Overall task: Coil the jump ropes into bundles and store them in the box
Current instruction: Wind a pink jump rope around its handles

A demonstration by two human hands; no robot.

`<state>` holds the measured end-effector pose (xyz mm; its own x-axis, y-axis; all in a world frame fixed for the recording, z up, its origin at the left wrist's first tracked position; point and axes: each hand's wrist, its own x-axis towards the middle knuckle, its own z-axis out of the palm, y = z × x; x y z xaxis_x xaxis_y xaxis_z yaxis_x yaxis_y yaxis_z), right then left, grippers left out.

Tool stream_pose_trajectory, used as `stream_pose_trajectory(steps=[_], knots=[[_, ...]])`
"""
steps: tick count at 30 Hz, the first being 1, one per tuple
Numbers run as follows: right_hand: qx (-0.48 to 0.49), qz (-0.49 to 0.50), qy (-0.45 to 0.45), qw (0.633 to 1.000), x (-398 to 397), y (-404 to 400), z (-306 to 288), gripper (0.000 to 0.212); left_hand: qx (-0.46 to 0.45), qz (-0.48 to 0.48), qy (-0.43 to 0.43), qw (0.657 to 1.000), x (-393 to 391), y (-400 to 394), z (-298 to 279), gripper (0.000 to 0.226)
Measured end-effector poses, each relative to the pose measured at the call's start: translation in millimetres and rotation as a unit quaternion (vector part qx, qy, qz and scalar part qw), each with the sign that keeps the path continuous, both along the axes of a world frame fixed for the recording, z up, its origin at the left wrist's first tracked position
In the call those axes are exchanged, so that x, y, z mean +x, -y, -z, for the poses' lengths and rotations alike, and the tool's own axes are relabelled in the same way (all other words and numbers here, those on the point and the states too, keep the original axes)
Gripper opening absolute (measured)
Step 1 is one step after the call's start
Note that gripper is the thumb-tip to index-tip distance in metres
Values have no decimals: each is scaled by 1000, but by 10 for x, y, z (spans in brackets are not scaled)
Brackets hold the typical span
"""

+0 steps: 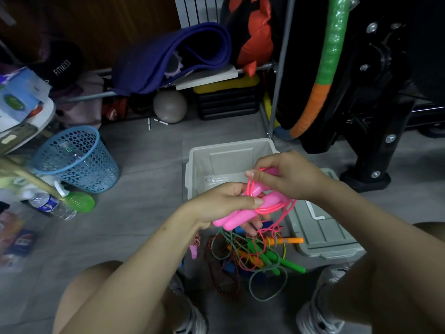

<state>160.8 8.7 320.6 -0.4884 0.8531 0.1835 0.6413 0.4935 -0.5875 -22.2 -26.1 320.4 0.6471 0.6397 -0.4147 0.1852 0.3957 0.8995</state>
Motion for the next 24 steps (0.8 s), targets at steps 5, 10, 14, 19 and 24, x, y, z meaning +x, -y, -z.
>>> stream_pose_trajectory(steps=[5, 10, 14, 19, 24], knots=[[73, 55, 45, 995, -45, -20, 90, 59, 57, 1, -129, 990, 10, -35, 26, 10], [54, 78, 5, 995, -22, -29, 10, 42, 185, -48, -174, 966, 16, -61, 23, 22], [-3, 40, 122, 992, 56, -11, -96, 52, 185, -7, -182, 966, 13, -43, 19, 22], [-210, -31, 49, 976, 102, 1, -210, 62, 190, 38, -178, 965, -87, -74, 9, 18], [-310, -12, -196, 930, 119, 23, -92, 55, 182, 2, -118, 976, -181, -116, 1, 27]])
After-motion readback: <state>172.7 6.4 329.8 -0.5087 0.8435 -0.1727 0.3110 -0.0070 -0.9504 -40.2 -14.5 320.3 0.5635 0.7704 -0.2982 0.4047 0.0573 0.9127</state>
